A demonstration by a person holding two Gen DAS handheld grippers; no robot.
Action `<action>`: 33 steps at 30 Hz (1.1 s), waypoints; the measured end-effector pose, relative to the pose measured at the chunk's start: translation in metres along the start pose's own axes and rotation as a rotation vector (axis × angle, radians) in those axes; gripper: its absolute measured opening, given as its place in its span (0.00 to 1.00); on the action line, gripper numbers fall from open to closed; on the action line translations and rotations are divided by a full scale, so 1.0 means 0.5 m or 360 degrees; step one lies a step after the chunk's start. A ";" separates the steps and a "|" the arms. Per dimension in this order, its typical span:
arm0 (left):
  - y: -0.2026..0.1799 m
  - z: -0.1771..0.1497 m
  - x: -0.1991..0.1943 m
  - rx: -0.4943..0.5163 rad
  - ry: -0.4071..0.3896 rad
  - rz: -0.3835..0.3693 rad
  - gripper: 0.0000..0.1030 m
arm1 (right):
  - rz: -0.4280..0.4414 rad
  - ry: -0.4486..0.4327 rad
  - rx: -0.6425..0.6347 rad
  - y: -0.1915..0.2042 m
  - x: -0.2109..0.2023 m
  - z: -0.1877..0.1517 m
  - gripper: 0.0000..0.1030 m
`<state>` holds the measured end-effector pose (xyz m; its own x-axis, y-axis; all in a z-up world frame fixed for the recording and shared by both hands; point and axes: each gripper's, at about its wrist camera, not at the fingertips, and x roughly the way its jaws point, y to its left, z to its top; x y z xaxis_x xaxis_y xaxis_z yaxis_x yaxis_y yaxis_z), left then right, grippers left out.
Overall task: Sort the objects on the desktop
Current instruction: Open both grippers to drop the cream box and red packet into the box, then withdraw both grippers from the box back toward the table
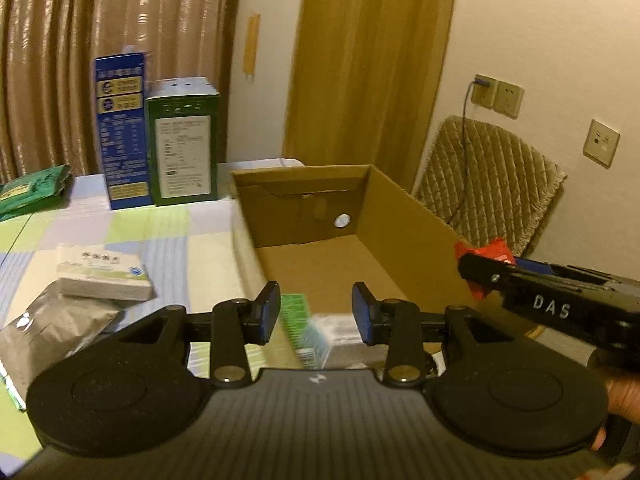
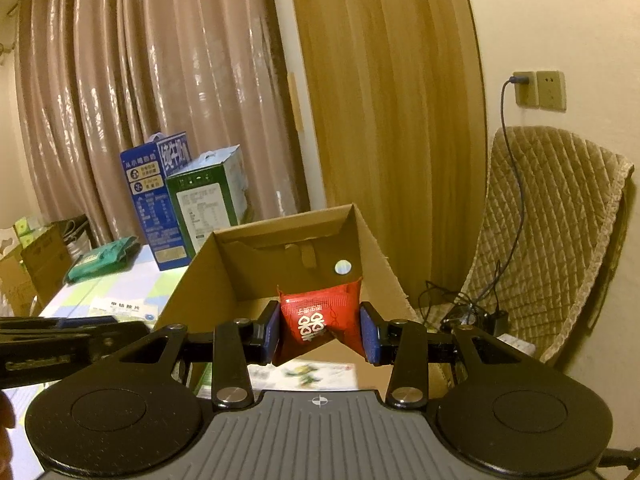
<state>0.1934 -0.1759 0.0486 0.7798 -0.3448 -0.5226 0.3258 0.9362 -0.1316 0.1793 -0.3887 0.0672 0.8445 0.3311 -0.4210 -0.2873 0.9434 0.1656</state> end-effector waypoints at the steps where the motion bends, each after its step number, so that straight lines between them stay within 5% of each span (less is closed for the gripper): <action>1: 0.008 -0.002 -0.005 -0.0011 0.0002 0.0008 0.32 | 0.0000 0.0001 -0.0003 0.002 0.000 0.000 0.37; 8: 0.046 -0.017 -0.033 -0.0054 0.0010 0.0041 0.32 | 0.0075 0.0006 -0.0016 0.015 0.003 -0.001 0.39; 12: 0.058 -0.024 -0.043 -0.0064 0.0007 0.0048 0.33 | 0.0082 -0.0048 -0.0031 0.026 -0.003 -0.001 0.57; 33: 0.104 -0.064 -0.087 -0.0054 0.0029 0.0123 0.49 | 0.0031 -0.0083 0.0023 0.027 -0.017 -0.003 0.61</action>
<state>0.1592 -0.1098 0.0376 0.7918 -0.2706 -0.5476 0.2464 0.9618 -0.1189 0.1675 -0.3789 0.0719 0.8613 0.3475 -0.3706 -0.2976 0.9363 0.1863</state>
